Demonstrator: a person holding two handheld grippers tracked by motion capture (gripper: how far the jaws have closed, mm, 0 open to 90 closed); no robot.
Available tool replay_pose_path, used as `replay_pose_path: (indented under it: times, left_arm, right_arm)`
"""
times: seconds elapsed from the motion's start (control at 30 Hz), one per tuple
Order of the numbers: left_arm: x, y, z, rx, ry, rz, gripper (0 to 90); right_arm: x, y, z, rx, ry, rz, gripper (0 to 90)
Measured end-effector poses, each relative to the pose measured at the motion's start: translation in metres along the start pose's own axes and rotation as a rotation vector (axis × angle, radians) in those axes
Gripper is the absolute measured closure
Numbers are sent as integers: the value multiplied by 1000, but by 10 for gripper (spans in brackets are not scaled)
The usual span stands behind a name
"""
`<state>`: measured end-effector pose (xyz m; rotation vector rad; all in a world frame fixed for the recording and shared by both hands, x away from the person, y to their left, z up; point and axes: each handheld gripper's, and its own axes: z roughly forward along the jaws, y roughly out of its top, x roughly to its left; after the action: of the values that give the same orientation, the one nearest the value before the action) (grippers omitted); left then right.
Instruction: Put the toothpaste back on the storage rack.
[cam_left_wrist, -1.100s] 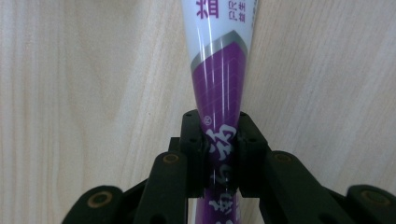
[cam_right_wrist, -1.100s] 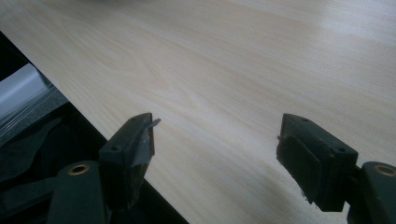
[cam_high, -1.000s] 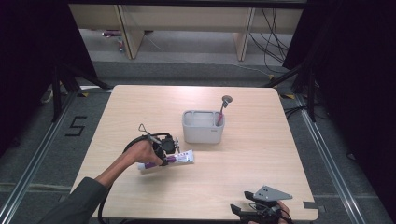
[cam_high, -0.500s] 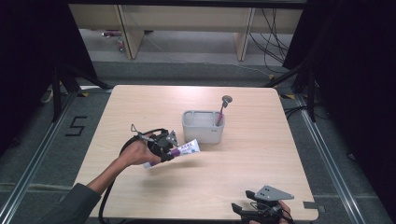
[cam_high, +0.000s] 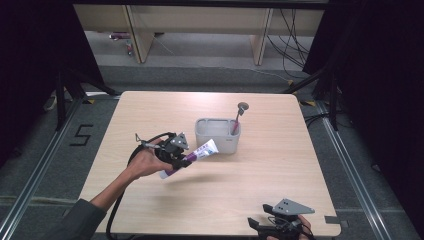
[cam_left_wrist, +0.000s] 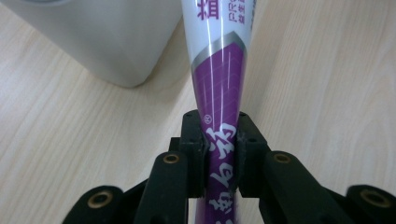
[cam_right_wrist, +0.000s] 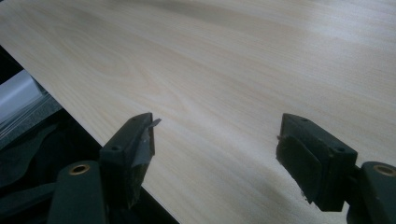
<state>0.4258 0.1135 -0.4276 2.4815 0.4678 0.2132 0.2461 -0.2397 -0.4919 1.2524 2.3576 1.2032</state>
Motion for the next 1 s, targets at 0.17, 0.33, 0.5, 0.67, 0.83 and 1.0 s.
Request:
replay_pose_path:
  times: [0.17, 0.33, 0.5, 0.67, 0.83, 1.0]
  left_arm:
    - [1, 5, -5, -75, -11, -38, 766]
    - [-1, 12, -7, -133, 3, -59, 767]
    - [-1, 17, -9, -185, -19, -84, 767]
    - [-4, 25, -13, -236, -36, -99, 767]
    - [-4, 34, -15, -256, -34, -109, 767]
    - [-4, 40, -19, -294, -18, -121, 767]
  right_arm:
    - [1, 0, 0, 3, 0, 10, 281]
    - [0, 0, 0, -10, 8, 13, 280]
    - [0, 0, 0, -11, 9, 13, 280]
    - [0, 0, 0, -12, 10, 15, 280]
    - [0, 0, 0, -1, 9, 9, 280]
    - [0, -1, 1, -7, 30, 46, 281]
